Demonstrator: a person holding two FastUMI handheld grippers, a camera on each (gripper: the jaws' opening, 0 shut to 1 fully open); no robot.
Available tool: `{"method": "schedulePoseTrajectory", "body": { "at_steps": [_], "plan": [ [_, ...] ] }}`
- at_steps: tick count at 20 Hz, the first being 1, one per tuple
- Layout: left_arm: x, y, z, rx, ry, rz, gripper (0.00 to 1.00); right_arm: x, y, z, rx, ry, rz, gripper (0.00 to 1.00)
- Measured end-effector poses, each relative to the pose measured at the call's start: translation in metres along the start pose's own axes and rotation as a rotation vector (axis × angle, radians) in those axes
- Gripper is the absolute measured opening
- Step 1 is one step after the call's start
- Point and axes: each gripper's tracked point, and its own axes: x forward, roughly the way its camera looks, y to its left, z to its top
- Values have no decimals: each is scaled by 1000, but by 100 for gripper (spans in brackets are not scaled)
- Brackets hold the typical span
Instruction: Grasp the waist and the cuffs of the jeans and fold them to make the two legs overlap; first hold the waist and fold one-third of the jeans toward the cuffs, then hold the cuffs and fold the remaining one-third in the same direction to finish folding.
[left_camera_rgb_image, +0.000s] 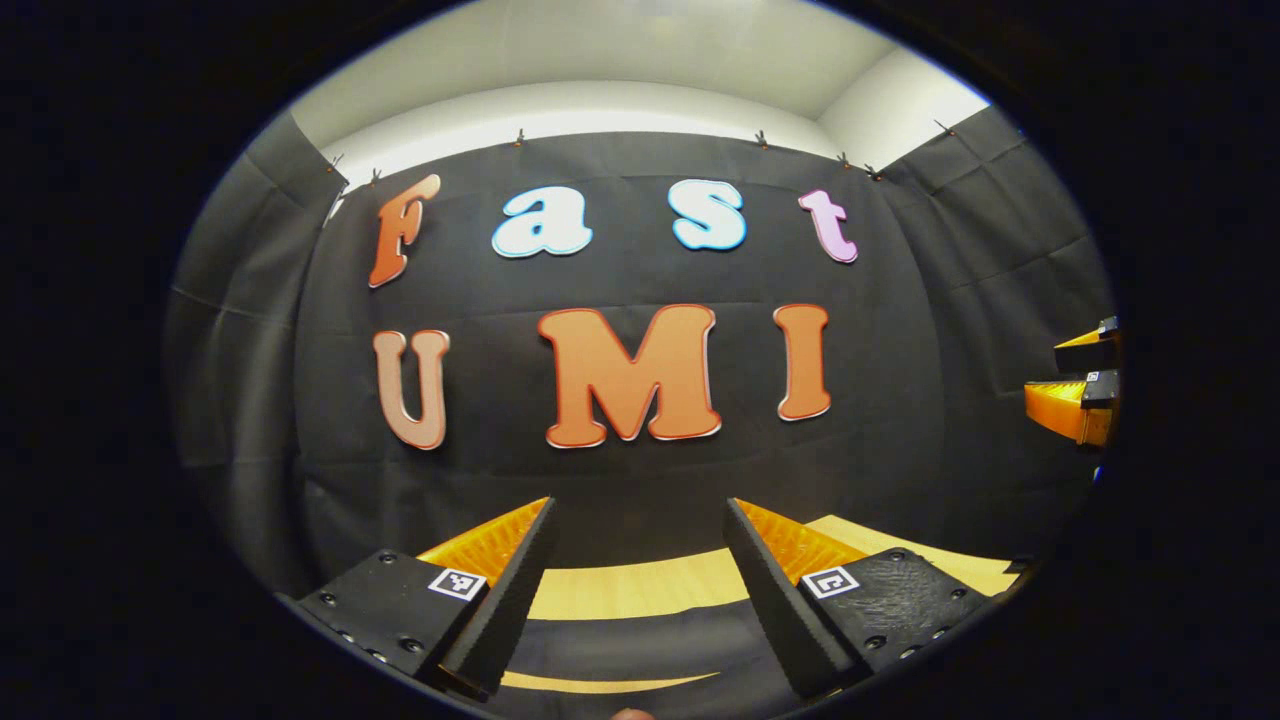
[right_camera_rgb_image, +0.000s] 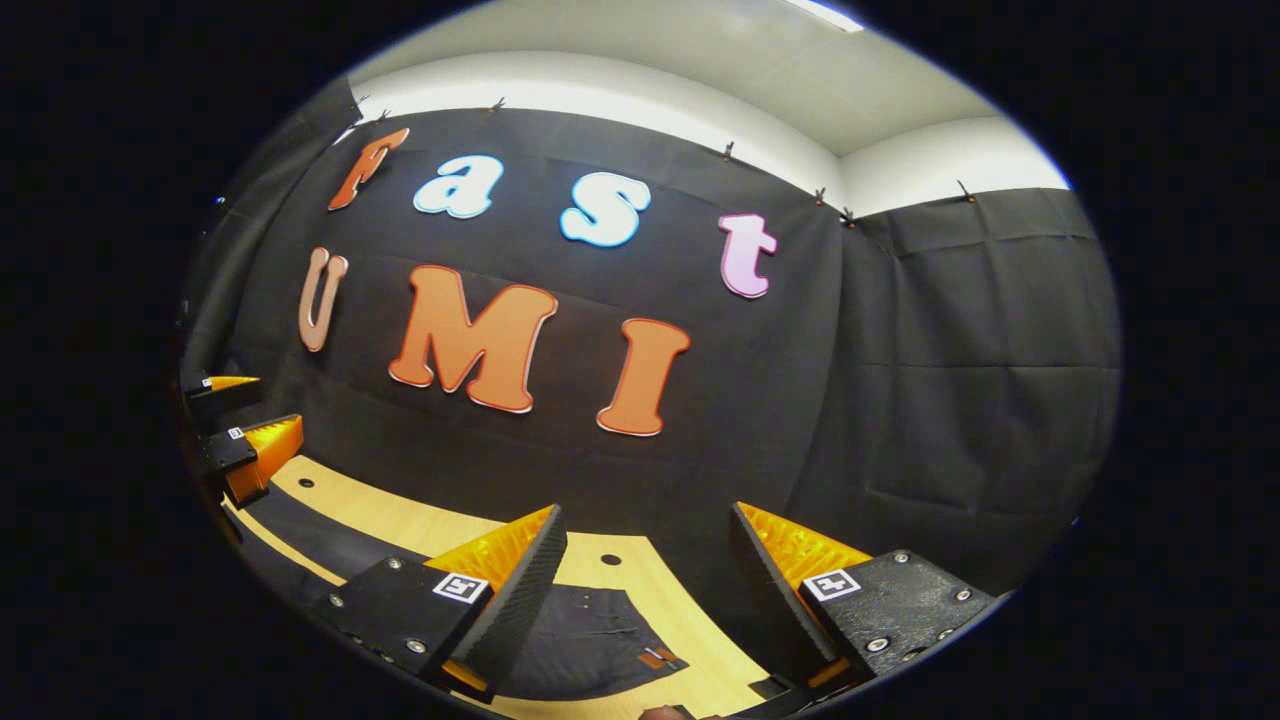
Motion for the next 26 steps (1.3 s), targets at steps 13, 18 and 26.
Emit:
{"method": "schedulePoseTrajectory", "body": {
  "at_steps": [13, 18, 26],
  "plan": [
    [-62, 173, -96, -10, 262, 354, 99, 16, 17, -101, 127, 280, 61, 99],
    [-93, 231, -166, -134, 463, 437, 99, 12, 7, -162, 216, 487, 15, 98],
    [-136, 289, -284, -399, 822, 593, 99, 29, 8, -265, 424, 822, -27, 98]
  ]
}}
